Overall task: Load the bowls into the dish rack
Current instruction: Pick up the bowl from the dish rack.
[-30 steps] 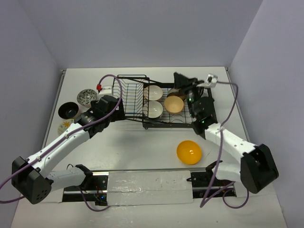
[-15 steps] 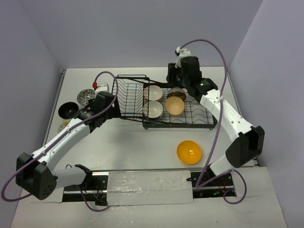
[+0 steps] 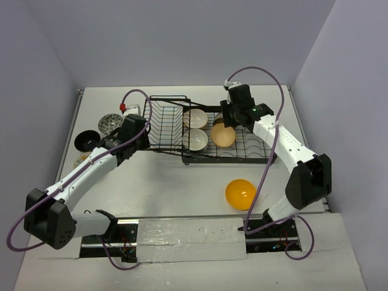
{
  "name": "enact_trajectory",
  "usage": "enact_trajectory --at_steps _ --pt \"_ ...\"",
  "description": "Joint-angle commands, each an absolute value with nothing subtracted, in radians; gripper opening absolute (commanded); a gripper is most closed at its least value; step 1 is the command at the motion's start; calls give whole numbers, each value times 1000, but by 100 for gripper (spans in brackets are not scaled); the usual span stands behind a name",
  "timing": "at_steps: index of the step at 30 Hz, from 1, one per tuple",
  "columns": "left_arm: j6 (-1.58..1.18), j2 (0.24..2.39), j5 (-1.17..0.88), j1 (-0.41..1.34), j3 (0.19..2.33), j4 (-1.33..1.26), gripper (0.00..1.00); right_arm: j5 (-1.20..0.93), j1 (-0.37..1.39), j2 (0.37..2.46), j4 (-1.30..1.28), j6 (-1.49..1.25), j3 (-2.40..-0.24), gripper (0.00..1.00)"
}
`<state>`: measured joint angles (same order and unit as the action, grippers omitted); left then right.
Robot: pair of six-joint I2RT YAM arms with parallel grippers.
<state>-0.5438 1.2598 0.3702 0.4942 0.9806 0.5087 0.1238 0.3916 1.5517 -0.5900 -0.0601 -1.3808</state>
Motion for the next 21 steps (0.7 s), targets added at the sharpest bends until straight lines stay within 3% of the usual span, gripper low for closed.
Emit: enact_trajectory --at_steps 1,3,7,21 --pt "-528 1276 347 491 980 580 41 179 373 1525 -592 -51 -1350 49" --pt "-531 1282 350 491 976 584 35 183 361 1517 -594 -60 -1332 49" --pt "-538 1293 367 491 974 592 40 193 339 1509 -595 -75 -1278 48" --pt "-574 1266 446 472 962 607 41 106 305 1598 -546 -120 -1212 43"
